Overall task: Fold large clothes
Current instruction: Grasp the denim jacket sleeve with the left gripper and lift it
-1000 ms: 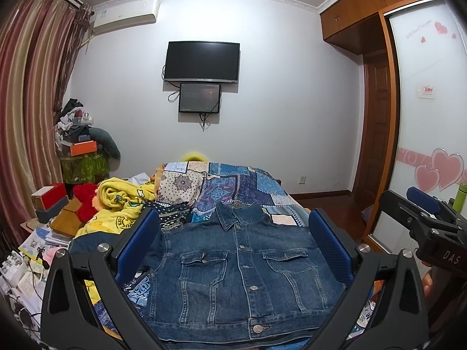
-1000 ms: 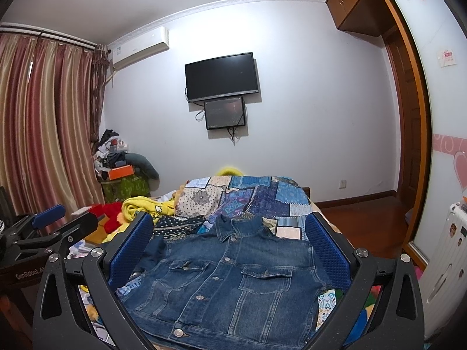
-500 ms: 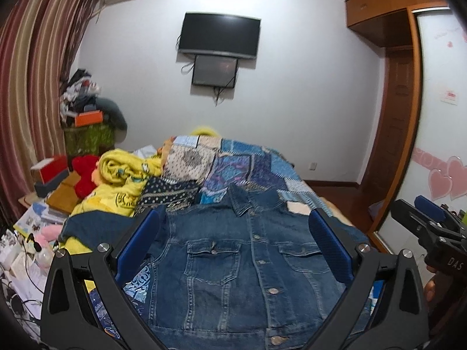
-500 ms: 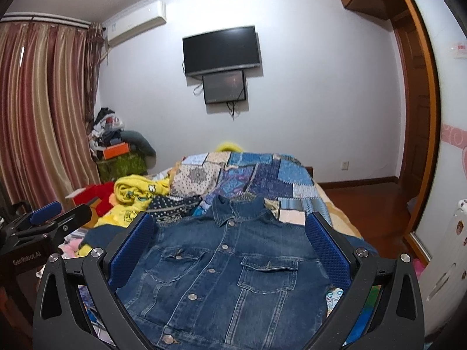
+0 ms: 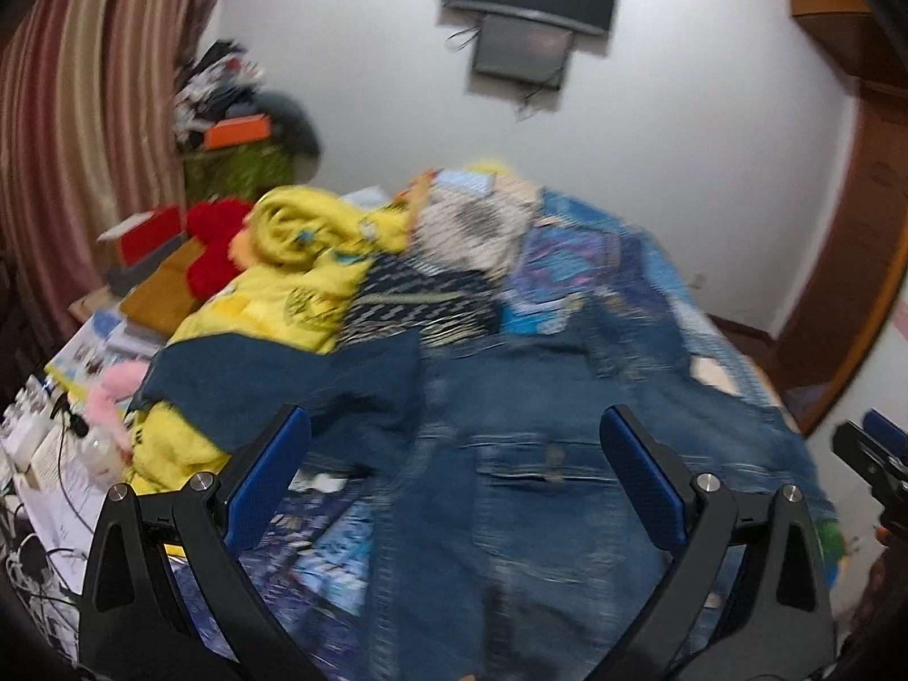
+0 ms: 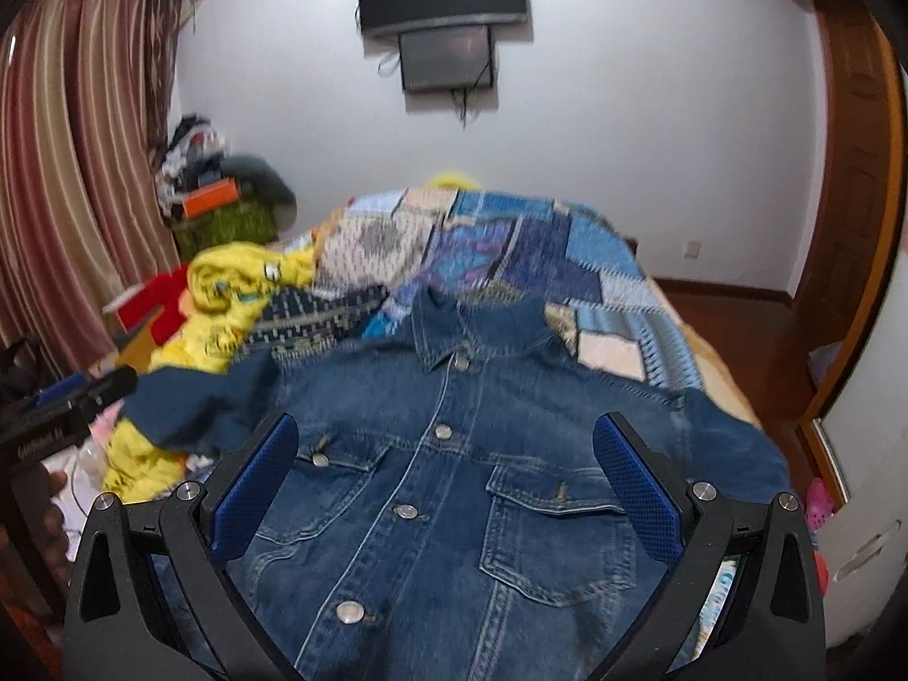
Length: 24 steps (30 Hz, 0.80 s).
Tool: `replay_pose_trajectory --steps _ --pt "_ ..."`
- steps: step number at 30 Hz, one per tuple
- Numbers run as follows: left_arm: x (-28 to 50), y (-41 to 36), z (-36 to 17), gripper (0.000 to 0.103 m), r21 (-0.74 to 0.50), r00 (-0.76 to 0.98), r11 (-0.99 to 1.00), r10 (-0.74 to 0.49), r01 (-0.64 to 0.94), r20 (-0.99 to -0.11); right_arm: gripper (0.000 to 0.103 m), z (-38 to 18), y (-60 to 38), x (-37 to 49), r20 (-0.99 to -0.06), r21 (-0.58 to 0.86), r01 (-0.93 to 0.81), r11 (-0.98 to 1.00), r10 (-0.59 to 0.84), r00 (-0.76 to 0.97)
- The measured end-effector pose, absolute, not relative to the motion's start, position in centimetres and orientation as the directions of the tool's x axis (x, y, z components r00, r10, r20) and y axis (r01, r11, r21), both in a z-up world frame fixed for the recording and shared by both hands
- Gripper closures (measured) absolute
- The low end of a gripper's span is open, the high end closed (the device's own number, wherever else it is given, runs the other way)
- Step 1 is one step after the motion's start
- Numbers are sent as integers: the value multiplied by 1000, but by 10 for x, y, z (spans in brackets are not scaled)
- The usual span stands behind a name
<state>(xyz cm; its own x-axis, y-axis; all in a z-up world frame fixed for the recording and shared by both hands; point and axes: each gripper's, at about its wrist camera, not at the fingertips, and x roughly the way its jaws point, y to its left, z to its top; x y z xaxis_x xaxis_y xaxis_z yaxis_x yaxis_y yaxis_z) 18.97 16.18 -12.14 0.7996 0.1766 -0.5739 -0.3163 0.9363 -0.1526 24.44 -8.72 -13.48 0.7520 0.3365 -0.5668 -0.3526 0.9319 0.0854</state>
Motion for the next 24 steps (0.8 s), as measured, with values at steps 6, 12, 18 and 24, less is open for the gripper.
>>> replay_pose_trajectory --steps 6,12,18,24 --pt "213 248 -170 0 -230 726 892 143 -389 -673 0 -163 -66 281 -662 22 -359 933 283 694" --pt "228 324 -225 0 -360 650 820 20 -445 -759 0 -181 -55 312 -719 -47 -341 939 205 664" --pt "233 378 -272 3 -496 626 711 -100 -499 -774 0 -193 -56 336 -762 -1 -293 956 189 619" --pt "236 415 -304 23 -571 627 596 -141 -564 -766 0 -201 -68 348 -795 105 -242 965 228 562"
